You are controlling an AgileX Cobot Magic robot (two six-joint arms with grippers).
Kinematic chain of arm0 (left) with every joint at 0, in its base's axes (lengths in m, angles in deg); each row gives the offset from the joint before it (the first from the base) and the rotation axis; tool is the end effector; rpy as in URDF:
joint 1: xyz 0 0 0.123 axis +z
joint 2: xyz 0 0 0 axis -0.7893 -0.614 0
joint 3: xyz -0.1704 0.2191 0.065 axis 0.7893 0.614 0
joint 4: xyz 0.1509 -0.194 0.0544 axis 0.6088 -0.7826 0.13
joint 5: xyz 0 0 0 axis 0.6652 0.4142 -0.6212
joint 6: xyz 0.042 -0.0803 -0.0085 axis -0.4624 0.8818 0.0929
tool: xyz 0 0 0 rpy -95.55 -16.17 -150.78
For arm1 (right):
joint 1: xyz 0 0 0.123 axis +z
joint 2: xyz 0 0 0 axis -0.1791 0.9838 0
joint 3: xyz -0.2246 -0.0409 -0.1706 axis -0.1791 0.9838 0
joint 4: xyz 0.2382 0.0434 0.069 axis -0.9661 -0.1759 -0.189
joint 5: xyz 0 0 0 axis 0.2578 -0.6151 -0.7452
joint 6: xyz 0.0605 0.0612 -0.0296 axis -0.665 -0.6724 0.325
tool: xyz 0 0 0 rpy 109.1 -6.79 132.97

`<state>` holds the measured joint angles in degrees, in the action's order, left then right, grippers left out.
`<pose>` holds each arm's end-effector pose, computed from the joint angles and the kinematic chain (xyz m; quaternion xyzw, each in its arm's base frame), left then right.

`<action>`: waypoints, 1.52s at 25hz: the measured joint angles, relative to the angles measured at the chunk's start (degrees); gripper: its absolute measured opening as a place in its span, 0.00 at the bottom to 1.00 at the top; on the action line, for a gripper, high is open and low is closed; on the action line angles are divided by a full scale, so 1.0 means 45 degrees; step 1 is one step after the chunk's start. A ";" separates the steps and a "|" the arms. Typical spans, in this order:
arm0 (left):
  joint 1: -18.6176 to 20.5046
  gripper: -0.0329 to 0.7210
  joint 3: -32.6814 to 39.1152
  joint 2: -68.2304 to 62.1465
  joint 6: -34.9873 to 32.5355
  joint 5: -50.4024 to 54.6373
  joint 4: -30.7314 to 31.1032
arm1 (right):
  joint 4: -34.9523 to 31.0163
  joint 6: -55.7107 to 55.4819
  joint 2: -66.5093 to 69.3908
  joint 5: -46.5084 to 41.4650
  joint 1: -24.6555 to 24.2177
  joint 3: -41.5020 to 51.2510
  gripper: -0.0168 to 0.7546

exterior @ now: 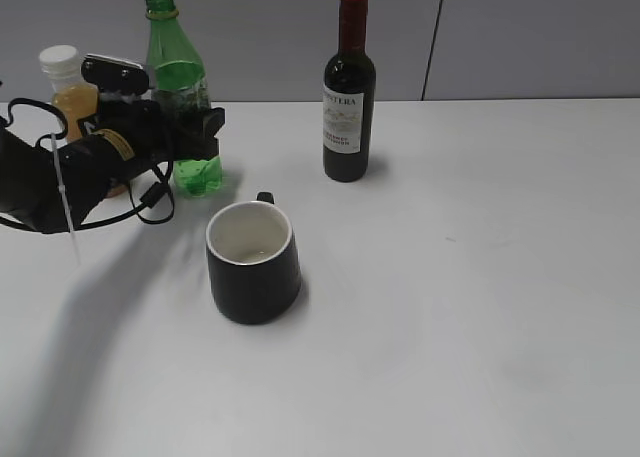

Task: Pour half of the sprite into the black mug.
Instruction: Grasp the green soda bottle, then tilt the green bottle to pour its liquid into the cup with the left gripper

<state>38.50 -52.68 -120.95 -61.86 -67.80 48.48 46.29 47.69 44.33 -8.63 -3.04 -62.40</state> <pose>0.4140 -0.1127 0.1040 0.1346 0.7523 -0.1247 0.6328 0.0079 0.0050 0.2624 -0.0704 0.8415 0.0491 0.5334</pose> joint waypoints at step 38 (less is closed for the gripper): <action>-0.2776 0.65 0.8151 0.7345 -0.6716 0.0416 -0.8087 | 0.0000 0.0000 0.0000 0.0000 0.0000 0.0000 0.79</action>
<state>26.01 -16.00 -87.90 -92.09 -65.92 12.09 46.29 47.69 44.33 -8.63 -3.04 -62.40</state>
